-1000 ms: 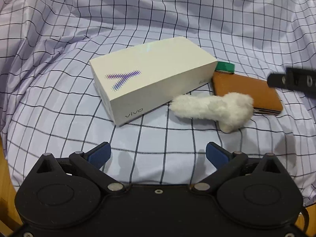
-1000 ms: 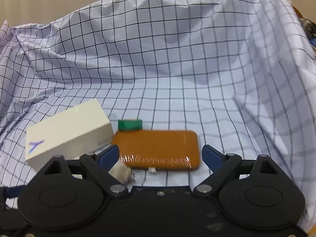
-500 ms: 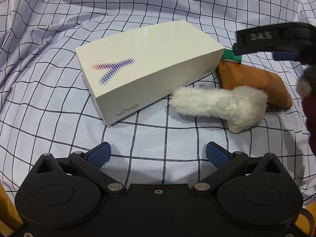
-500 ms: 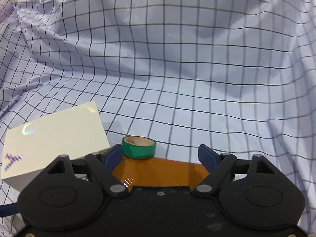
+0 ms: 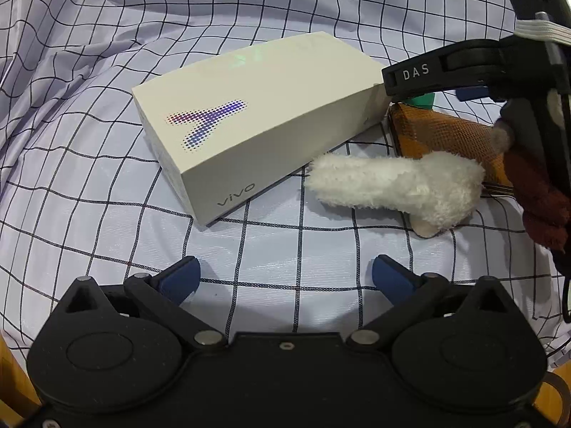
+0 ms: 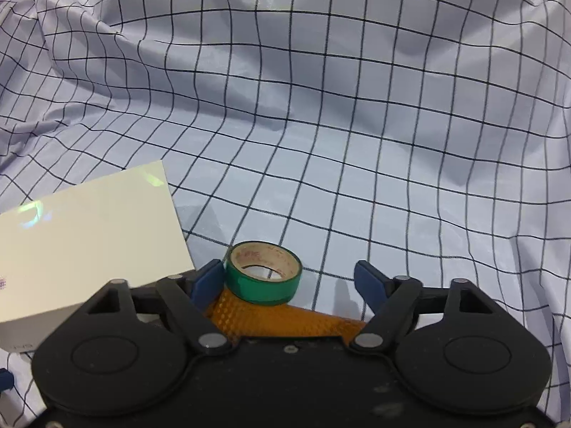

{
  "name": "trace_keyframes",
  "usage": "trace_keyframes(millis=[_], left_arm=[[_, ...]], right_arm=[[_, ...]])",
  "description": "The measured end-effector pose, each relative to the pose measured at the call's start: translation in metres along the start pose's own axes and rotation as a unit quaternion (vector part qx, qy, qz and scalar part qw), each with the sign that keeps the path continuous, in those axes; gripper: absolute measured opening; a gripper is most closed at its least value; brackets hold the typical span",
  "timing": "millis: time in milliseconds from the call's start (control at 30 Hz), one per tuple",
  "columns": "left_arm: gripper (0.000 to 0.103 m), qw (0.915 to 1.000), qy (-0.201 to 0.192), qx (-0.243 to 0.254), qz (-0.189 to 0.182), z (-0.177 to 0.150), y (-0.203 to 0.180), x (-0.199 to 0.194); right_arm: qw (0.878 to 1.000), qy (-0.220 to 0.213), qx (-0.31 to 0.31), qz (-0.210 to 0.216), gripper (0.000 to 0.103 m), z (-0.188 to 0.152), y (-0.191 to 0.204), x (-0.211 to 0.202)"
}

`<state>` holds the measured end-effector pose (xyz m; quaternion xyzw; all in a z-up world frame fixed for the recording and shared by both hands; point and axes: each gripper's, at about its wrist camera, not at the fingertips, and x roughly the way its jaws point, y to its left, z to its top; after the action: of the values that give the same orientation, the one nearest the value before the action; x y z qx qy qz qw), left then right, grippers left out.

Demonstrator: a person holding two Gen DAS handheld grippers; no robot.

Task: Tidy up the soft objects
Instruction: 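Close the right gripper on the green tape roll while the left grasps the white plush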

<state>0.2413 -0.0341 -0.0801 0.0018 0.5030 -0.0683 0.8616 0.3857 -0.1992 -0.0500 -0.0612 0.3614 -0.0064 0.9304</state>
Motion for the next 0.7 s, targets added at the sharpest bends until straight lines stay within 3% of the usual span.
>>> trace_keyframes(millis=[133,200,233,367,700], left_arm=[[0.100,1.0000,0.000,0.000,0.001,0.000,-0.001,0.000],[0.100,1.0000,0.000,0.000,0.001,0.000,0.000,0.000],[0.100,1.0000,0.000,-0.001,0.001,0.000,0.000,0.000],[0.100,1.0000,-0.003,0.000,0.001,-0.002,0.000,0.001],[0.099,0.9993,-0.013,-0.030,-0.016,0.001,0.003,-0.011]], right_arm=[[1.000,0.011,0.006,0.009,0.064,0.004,-0.005,0.009],[1.000,0.019,0.016,0.013,0.056,0.005,-0.009,0.013],[0.999,0.026,0.022,0.017,0.047,0.006,-0.012,0.017],[0.998,0.028,0.055,0.028,0.047,0.006,-0.024,0.022],[0.995,-0.055,0.084,-0.019,0.047,-0.018,-0.053,-0.035]])
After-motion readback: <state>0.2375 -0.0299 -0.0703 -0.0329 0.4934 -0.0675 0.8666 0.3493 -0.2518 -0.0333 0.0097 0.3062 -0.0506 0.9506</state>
